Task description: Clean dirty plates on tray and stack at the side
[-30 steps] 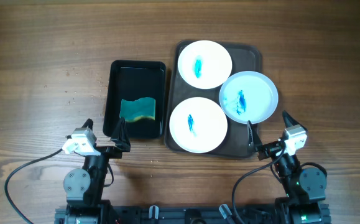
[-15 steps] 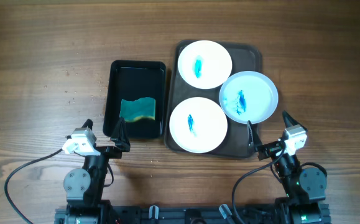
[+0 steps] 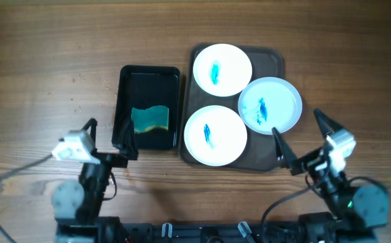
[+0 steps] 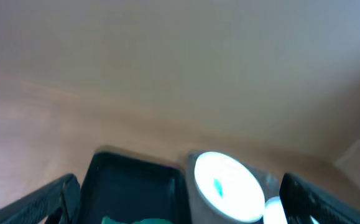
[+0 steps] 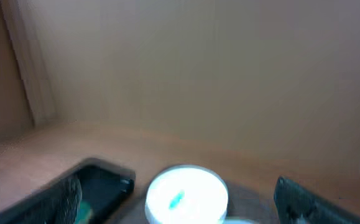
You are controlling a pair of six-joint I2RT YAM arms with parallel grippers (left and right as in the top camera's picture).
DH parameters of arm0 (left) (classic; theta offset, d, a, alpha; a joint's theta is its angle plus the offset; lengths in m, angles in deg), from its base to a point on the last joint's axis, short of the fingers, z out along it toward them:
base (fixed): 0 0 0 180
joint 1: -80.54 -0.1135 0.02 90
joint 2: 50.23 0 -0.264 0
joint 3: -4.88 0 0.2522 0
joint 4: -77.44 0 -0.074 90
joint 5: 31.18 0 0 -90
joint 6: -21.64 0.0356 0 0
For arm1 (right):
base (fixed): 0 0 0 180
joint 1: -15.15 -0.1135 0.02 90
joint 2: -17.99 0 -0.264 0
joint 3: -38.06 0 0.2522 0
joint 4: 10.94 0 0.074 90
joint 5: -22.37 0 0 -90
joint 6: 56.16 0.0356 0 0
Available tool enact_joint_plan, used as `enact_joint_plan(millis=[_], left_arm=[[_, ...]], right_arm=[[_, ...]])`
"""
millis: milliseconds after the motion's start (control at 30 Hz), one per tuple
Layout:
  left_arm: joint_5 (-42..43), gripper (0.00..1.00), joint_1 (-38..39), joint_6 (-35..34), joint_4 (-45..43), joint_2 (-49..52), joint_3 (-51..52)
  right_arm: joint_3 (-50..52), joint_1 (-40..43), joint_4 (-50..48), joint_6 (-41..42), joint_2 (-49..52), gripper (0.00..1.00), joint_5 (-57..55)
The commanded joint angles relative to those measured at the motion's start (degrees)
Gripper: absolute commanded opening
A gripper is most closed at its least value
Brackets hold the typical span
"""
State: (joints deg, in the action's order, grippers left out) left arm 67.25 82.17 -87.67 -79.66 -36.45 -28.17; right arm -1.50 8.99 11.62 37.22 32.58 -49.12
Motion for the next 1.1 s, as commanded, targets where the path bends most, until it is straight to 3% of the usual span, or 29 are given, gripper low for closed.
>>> enact_joint_plan(millis=[0, 167, 267, 367, 400, 500, 600, 667, 800, 900, 967, 1067], left_arm=[[2.6, 1.00, 0.4, -0.6, 11.2, 16.7, -18.4], [5.1, 1.00, 0.4, -0.6, 34.7, 39.9, -44.1], [5.4, 1.00, 0.4, -0.6, 42.5, 50.2, -52.0], [12.5, 1.00, 0.4, -0.6, 44.4, 54.2, -52.0], [13.3, 1.00, 0.4, -0.7, 44.7, 55.0, -52.0], [12.7, 1.00, 0.4, -0.2, 44.7, 56.2, -52.0], [9.3, 1.00, 0.6, -0.5, 46.2, 57.3, -52.0], [5.2, 1.00, 1.7, -0.5, 48.6, 58.4, -52.0], [1.9, 1.00, 4.0, -0.5, 50.7, 61.0, -52.0], [1.0, 0.99, 5.8, -0.5, 50.7, 65.1, -52.0], [1.0, 0.99, 6.6, -0.5, 50.7, 67.5, -52.0], [1.1, 1.00, 7.3, -0.5, 49.5, 70.8, -52.0]], right_arm=[[-18.5, 0.2, 12.9, 1.3, 16.8, 1.00, 1.7], [-43.9, 0.2, 40.3, 1.1, 41.7, 1.00, 2.1], [-46.6, 0.2, 45.9, 5.6, 52.7, 1.00, 7.1], [-45.3, -0.2, 50.2, 6.3, 60.6, 1.00, 10.1], [-43.8, -1.0, 51.1, 6.2, 62.7, 0.94, 10.0], [-36.4, -5.7, 47.1, 8.5, 66.8, 0.76, 5.6], [-28.9, -11.0, 38.1, 16.2, 70.0, 0.74, -5.2], [-25.8, -13.0, 32.5, 16.2, 71.8, 0.72, -5.7], [-24.6, -13.6, 27.3, 16.1, 74.9, 0.59, -6.7], [-24.6, -13.6, 24.2, 15.9, 79.0, 0.38, -7.1], [-24.6, -13.6, 23.6, 16.1, 81.8, 0.36, -7.7], [-24.6, -13.5, 22.9, 16.2, 83.4, 0.22, -8.7]])
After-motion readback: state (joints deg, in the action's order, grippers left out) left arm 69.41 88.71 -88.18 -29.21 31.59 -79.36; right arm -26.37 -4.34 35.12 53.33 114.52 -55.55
